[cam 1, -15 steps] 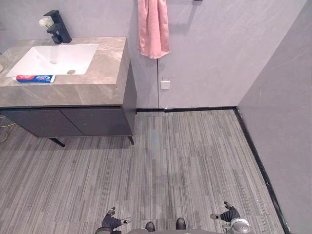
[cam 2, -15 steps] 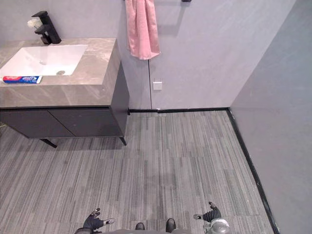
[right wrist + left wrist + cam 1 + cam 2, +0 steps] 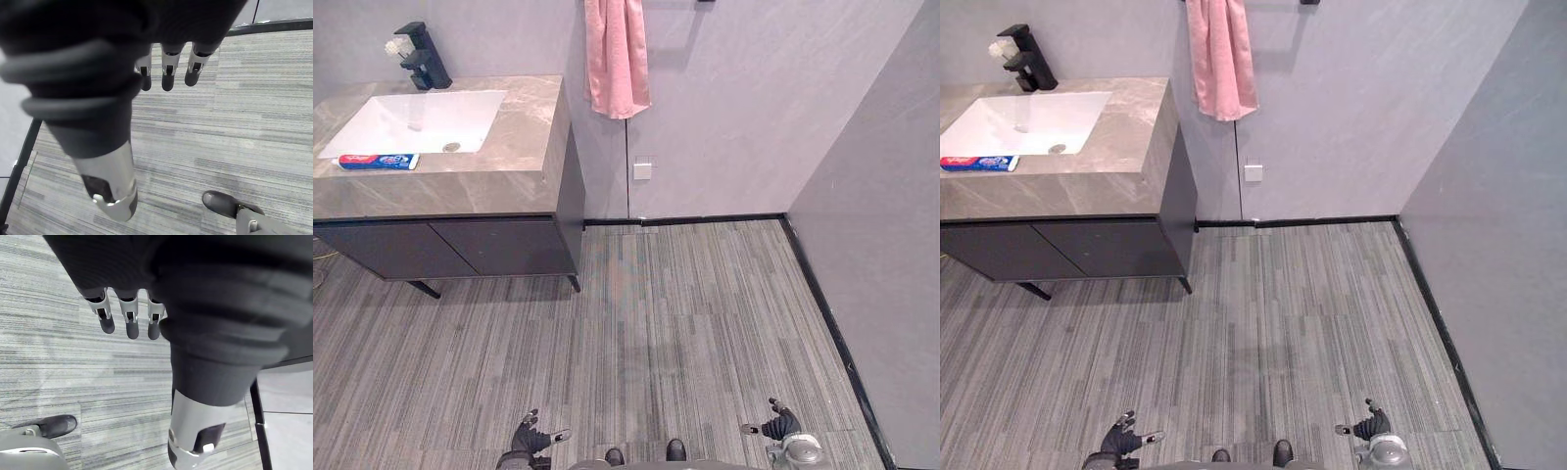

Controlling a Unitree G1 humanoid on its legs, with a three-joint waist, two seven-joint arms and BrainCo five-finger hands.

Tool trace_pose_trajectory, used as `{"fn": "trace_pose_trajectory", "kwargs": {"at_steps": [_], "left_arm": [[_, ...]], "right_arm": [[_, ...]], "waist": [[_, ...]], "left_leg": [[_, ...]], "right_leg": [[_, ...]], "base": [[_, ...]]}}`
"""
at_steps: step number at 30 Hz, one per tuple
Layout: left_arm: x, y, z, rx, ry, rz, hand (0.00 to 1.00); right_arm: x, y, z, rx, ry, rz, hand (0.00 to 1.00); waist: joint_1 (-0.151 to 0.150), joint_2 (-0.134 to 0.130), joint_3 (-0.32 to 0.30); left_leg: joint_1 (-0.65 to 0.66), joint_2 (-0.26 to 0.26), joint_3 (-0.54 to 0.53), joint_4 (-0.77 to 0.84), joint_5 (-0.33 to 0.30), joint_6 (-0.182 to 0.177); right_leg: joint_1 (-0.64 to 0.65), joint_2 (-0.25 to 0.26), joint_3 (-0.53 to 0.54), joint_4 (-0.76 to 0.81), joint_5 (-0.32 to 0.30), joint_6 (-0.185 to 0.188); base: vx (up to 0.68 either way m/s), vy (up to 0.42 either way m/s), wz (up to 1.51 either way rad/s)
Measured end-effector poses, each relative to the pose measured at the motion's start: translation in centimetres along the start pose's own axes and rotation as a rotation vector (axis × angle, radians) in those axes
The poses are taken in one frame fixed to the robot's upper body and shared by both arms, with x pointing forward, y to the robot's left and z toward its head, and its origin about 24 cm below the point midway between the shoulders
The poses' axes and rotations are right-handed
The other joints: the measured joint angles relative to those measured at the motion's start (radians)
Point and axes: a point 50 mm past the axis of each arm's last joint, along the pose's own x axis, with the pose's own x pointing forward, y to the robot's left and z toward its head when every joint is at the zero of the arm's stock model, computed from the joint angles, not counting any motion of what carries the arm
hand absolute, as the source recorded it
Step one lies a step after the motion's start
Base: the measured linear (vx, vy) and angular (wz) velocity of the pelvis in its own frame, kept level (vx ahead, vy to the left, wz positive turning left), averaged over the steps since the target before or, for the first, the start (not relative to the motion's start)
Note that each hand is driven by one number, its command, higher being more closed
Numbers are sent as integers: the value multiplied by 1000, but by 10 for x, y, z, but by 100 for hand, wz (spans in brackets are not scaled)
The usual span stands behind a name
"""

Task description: Organize washtable

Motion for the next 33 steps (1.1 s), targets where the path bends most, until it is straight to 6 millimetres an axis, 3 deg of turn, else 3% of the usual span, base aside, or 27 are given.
{"fn": "trace_pose_trajectory", "kwargs": {"at_steps": [11, 17, 19, 20, 22, 24, 27, 30, 32, 33], "left_arm": [[2, 7, 4, 3, -10, 19, 0], [4, 1, 11, -3, -29, 6, 0], [5, -2, 14, 0, -37, -3, 0], [5, -4, 16, 3, -41, -9, 0], [5, -4, 18, -1, -51, -9, 0], [6, -4, 24, 3, -74, -11, 0], [7, 1, 29, 31, -89, -8, 0], [7, 0, 27, 29, -83, -9, 0], [8, -2, 31, 10, -91, -12, 0], [8, -2, 34, 10, -99, -13, 0]], "right_arm": [[0, -1, 0, 19, 7, -6, 0], [1, -3, 2, 29, 11, -16, 0], [3, -5, 7, 40, 2, -21, 0], [3, -5, 7, 58, 6, -26, 0], [3, -4, 6, 71, 9, -24, 0], [3, 0, 11, 96, -6, -15, 0], [2, 12, 18, 124, -26, 16, 0], [2, 15, 21, 109, -35, 28, 0], [4, 14, 25, 110, -46, 26, 0], [4, 12, 26, 109, -51, 23, 0]], "waist": [[-16, 1, -1], [-16, 16, 5], [-17, 27, 15], [-17, 31, 21], [-17, 28, 25], [-17, 21, 50], [-19, 5, 92], [-21, 12, 97], [-45, 22, 107], [-48, 32, 116]], "left_leg": [[-6, 13, 34, 4, -13, 1], [-45, 23, 56, 91, -72, 17], [-58, 25, 61, 120, -93, 22], [-65, 25, 69, 161, -125, 30], [-70, 21, 74, 193, -147, 35], [-69, 13, 79, 233, -180, 47], [-29, 5, 78, 245, -216, 63], [-3, 26, 70, 242, -245, 48], [28, 66, 47, 230, -262, 25], [54, 82, 39, 211, -270, 4]], "right_leg": [[-7, 13, 31, -13, 5, -7], [-29, 15, 46, 22, -13, 11], [-66, 14, 50, 96, -55, 16], [-114, 6, 51, 219, -123, 26], [-152, -5, 48, 319, -171, 41], [-247, -39, -5, 555, -218, 76], [-365, -103, -99, 808, -257, 64], [-409, -119, -160, 752, -264, 62], [-428, -109, -197, 576, -236, 55], [-440, -95, -193, 457, -178, 54]], "base": [[1, -18, -10], [10, 7, -12], [11, 47, -10], [19, 52, -5], [19, 52, -5], [9, 61, -1], [71, 29, -4], [204, -27, 2], [362, -117, 29], [445, -172, 34]]}}
